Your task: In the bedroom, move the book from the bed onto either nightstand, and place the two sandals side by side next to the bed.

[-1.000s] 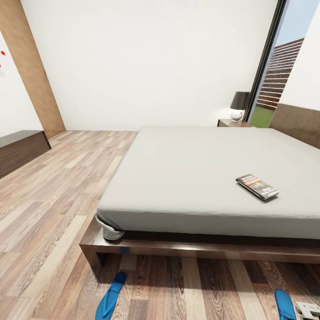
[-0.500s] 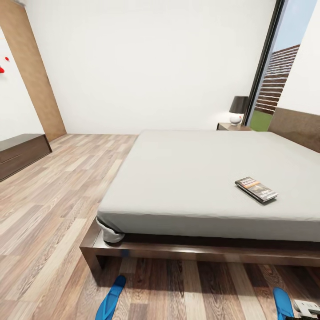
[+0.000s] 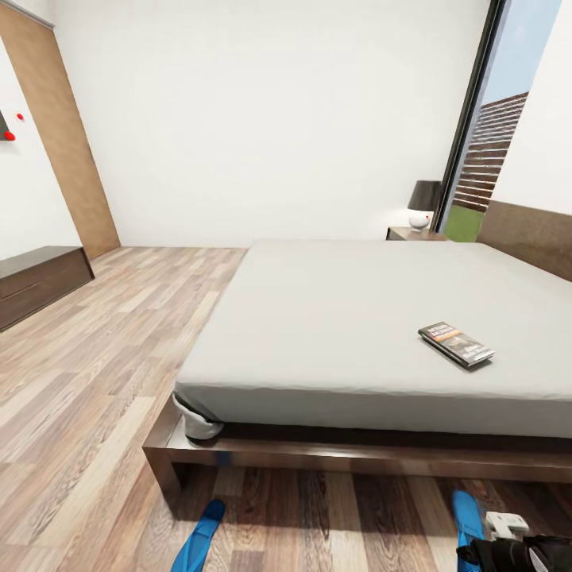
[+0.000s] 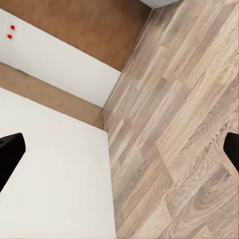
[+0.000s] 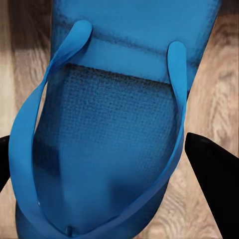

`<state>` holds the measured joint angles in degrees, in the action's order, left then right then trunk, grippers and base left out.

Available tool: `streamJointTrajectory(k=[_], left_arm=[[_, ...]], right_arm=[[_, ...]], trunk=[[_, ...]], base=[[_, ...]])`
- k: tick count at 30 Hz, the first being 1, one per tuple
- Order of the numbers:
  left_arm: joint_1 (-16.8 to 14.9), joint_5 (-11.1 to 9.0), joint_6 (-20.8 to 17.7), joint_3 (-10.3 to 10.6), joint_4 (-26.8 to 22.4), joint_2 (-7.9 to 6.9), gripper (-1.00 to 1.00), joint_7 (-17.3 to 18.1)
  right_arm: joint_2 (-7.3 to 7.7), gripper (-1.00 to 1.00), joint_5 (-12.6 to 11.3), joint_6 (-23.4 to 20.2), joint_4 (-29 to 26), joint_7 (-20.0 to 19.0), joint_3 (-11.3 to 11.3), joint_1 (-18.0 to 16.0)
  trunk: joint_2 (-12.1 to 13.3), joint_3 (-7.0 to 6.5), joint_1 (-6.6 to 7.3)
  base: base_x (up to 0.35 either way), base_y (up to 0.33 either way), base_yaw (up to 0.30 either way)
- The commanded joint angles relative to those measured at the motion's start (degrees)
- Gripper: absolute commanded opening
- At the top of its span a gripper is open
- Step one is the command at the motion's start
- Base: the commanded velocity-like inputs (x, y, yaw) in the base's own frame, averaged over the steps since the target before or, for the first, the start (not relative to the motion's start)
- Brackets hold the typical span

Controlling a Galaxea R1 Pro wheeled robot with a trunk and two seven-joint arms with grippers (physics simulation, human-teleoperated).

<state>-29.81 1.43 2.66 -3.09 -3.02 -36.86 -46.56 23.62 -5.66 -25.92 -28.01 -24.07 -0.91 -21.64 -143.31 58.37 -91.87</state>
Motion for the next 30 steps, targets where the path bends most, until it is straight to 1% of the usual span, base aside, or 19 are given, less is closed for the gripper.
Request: streamJointTrajectory(k=[1,3,7,10,13,16,17,20,23,30], left_arm=[[0.16,0.15,0.49,-0.32,0.03,0.01,1.00,-0.69],[0.42,0.15,0.70,-0.33,0.03,-0.01,1.00,-1.22],[0.64,0.10,0.88,-0.34,0.03,-0.04,1.00,-1.63],[0.69,0.08,0.92,-0.34,0.03,-0.11,1.00,-1.81],[0.71,0.12,0.94,-0.40,0.03,-0.24,1.00,-2.28],[0.72,0.11,0.94,-0.41,-0.01,-0.28,1.00,-4.01],[0.72,0.11,0.97,-0.42,-0.03,-0.30,1.00,-5.07],[0.72,0.12,1.32,-0.40,0.00,-0.31,1.00,-6.58],[0.72,0.18,1.92,-0.37,0.06,-0.32,1.00,-7.32],[1.13,0.27,2.39,-0.34,0.06,-0.32,1.00,-7.86]], right_arm=[[-0.64,-1.00,0.78,-0.58,-0.12,0.28,0.01,-0.26],[-1.28,-1.00,2.32,-1.39,-0.16,0.54,0.11,-0.50],[-2.16,-1.00,3.59,-3.53,-0.19,0.78,0.18,-1.29],[-3.02,-1.00,3.89,-4.10,-0.10,0.98,0.20,-1.68],[-3.69,-1.00,4.03,-4.39,0.11,3.10,0.20,-2.46],[-4.77,-1.00,4.10,-4.68,0.18,4.38,0.28,-2.94],[-5.35,-1.00,4.16,-5.01,0.22,4.70,0.31,-3.24],[-5.95,-1.00,4.22,-5.62,0.25,5.00,0.32,-3.65],[-6.19,-1.00,4.24,-5.91,0.39,5.10,0.35,-3.82],[-6.70,-1.00,4.25,-6.13,0.48,5.17,0.37,-3.92]], trunk=[[-0.02,0.05,0.01],[-0.02,0.05,0.01],[-0.02,0.05,0.01],[-0.02,0.05,0.01],[-0.02,0.05,0.01],[-0.02,0.05,0.01],[-0.02,0.05,0.01],[-0.02,0.05,0.01],[-0.02,0.05,0.01],[-0.02,0.05,0.01]], base=[[0.000,0.000,0.000],[0.000,0.000,0.000],[0.000,0.000,0.000],[0.000,0.000,0.000],[0.000,0.000,0.000],[0.000,0.000,0.000],[0.000,0.000,0.000],[0.000,0.000,0.000],[0.000,0.000,0.000],[0.000,0.000,0.000]])
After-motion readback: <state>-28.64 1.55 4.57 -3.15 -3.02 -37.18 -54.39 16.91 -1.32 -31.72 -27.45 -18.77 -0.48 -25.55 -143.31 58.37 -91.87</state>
